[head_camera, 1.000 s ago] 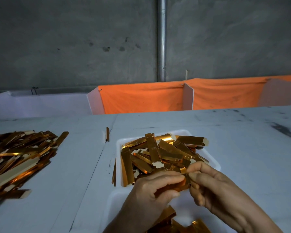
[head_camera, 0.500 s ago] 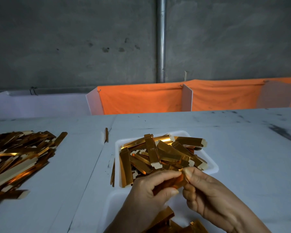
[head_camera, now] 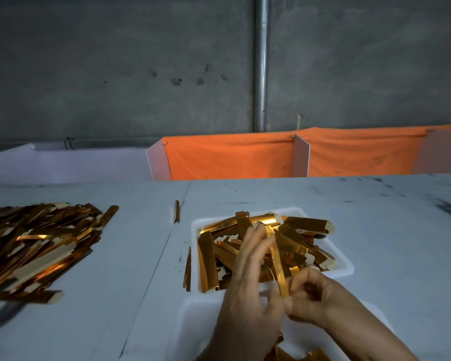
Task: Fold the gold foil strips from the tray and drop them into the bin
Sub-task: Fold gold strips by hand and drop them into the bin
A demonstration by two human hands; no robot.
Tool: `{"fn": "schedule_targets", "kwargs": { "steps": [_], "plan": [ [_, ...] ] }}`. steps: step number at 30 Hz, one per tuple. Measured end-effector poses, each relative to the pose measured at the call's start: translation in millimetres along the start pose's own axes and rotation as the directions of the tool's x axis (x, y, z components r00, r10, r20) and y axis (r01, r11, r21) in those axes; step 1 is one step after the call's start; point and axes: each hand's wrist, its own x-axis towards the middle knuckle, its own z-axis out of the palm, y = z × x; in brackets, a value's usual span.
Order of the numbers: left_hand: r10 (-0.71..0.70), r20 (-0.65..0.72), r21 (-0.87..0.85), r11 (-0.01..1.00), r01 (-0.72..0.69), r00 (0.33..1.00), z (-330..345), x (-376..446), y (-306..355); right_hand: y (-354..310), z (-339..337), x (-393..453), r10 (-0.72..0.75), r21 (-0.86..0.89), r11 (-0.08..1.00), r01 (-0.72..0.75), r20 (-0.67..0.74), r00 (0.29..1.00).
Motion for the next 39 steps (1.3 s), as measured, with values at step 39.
{"fn": "schedule_targets", "kwargs": {
  "steps": [39],
  "plan": [
    [-0.119, 0.162, 0.148, 0.984, 0.095, 0.980, 1, 0, -8, -6, 3, -3, -0.120, -0.262, 0.962, 0.078, -0.148, 0.982]
  ]
}}
